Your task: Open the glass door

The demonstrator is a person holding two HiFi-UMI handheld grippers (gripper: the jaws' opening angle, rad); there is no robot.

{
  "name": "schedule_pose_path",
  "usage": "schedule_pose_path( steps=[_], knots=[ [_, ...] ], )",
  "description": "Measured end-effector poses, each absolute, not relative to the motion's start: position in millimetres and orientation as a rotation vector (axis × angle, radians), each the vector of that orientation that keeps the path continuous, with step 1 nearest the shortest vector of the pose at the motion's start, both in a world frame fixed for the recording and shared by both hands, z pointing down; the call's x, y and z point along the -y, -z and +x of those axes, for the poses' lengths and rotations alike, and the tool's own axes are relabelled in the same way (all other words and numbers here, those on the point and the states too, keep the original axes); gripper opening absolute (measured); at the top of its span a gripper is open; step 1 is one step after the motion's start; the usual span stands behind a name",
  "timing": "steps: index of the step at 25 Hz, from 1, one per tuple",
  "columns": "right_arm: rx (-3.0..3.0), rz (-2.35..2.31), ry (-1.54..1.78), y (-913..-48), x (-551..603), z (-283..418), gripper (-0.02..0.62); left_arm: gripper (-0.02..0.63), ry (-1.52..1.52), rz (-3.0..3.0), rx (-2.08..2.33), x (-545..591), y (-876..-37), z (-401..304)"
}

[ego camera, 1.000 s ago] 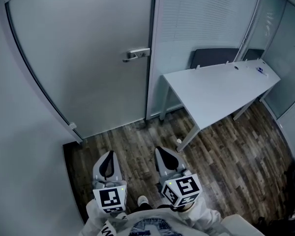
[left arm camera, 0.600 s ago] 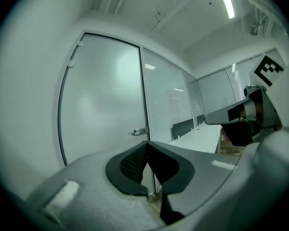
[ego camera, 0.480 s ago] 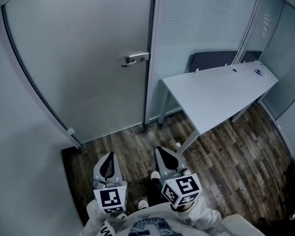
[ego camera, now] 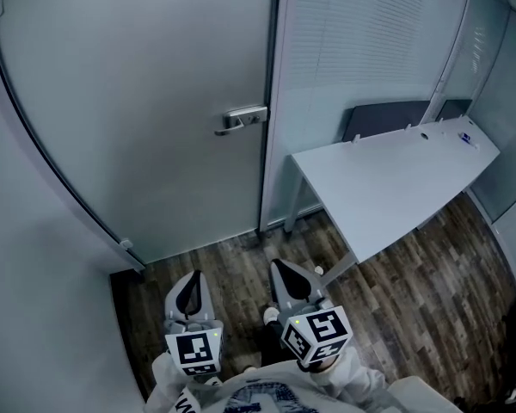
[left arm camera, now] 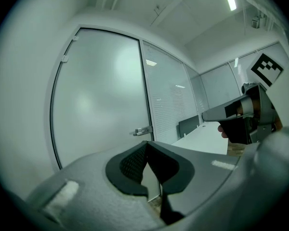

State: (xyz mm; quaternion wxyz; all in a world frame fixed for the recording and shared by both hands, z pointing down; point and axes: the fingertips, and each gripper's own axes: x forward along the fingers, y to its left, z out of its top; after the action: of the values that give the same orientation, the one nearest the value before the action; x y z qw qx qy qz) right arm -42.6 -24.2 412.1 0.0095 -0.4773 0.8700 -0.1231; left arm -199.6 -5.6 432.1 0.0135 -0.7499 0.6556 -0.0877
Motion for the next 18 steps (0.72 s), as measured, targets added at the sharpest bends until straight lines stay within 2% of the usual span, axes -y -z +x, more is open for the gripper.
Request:
schedule_pose_path(
  steps=[18],
  knots=[
    [-2.732, -1.408, 0.495, -421, 234, 12, 0.003, 0.003, 0.38, -2.274, -2.059, 211, -428, -138]
  ],
)
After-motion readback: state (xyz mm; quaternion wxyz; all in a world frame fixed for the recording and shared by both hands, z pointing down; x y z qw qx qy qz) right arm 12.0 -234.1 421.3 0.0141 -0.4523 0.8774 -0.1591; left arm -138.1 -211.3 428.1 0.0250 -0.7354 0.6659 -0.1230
